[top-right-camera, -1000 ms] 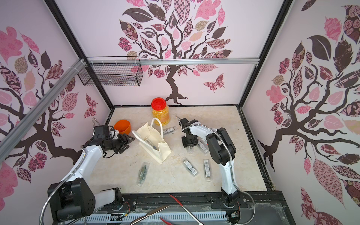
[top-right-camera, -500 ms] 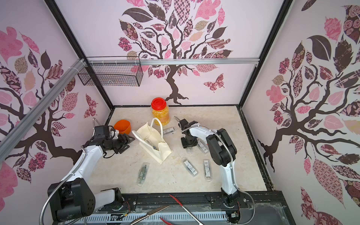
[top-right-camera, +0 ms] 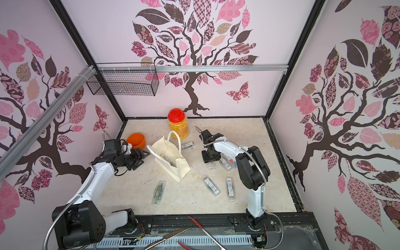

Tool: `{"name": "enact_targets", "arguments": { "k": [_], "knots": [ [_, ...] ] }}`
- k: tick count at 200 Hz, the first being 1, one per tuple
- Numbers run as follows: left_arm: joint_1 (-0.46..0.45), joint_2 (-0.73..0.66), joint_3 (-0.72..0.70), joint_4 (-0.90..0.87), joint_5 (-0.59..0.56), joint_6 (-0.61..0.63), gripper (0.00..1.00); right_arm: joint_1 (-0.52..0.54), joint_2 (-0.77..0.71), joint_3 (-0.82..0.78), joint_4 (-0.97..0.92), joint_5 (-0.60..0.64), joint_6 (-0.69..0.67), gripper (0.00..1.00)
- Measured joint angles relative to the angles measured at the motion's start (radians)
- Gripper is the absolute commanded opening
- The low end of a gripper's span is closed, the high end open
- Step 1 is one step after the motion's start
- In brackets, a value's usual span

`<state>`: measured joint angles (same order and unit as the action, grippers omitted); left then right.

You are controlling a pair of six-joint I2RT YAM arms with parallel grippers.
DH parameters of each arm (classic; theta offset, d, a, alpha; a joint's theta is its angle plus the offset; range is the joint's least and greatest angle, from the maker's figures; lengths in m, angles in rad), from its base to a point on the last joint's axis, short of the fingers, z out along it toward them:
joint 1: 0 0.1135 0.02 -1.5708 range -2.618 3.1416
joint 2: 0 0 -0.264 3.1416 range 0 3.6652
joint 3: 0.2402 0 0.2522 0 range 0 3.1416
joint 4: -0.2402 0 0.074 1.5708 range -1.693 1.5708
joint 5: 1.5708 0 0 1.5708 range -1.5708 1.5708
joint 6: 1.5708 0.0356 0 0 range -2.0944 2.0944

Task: Put the compass set into the canvas bag
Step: Pick up the compass set at the center of the board, then place the compass set in the canvas bag.

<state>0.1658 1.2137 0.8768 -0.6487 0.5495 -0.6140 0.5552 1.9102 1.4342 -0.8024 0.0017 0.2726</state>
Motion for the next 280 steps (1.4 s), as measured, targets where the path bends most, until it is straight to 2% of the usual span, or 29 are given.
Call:
{"name": "enact_targets", "arguments": {
  "k": [34, 70, 119, 151, 180, 280],
  "knots": [
    [-0.01, -0.009, 0.0, 0.006, -0.01, -0.007, 0.68, 0.0, -0.098, 0.035, -0.017, 0.005, -0.01, 0.41],
    [-0.012, -0.019, 0.0, 0.005, -0.026, -0.011, 0.68, 0.014, -0.234, 0.141, 0.008, 0.003, -0.04, 0.42],
    [-0.014, -0.036, 0.0, -0.003, -0.072, -0.023, 0.68, 0.177, -0.302, 0.325, 0.066, 0.006, -0.116, 0.42],
    [-0.007, -0.037, 0.0, -0.047, -0.136, -0.033, 0.68, 0.293, -0.294, 0.353, 0.104, 0.036, -0.166, 0.42],
    [0.008, -0.041, 0.004, -0.079, -0.172, -0.034, 0.68, 0.356, -0.217, 0.422, 0.105, 0.036, -0.187, 0.41],
    [0.011, -0.044, 0.004, -0.105, -0.208, -0.024, 0.68, 0.417, -0.006, 0.48, 0.11, 0.096, -0.244, 0.42]
  ]
}}
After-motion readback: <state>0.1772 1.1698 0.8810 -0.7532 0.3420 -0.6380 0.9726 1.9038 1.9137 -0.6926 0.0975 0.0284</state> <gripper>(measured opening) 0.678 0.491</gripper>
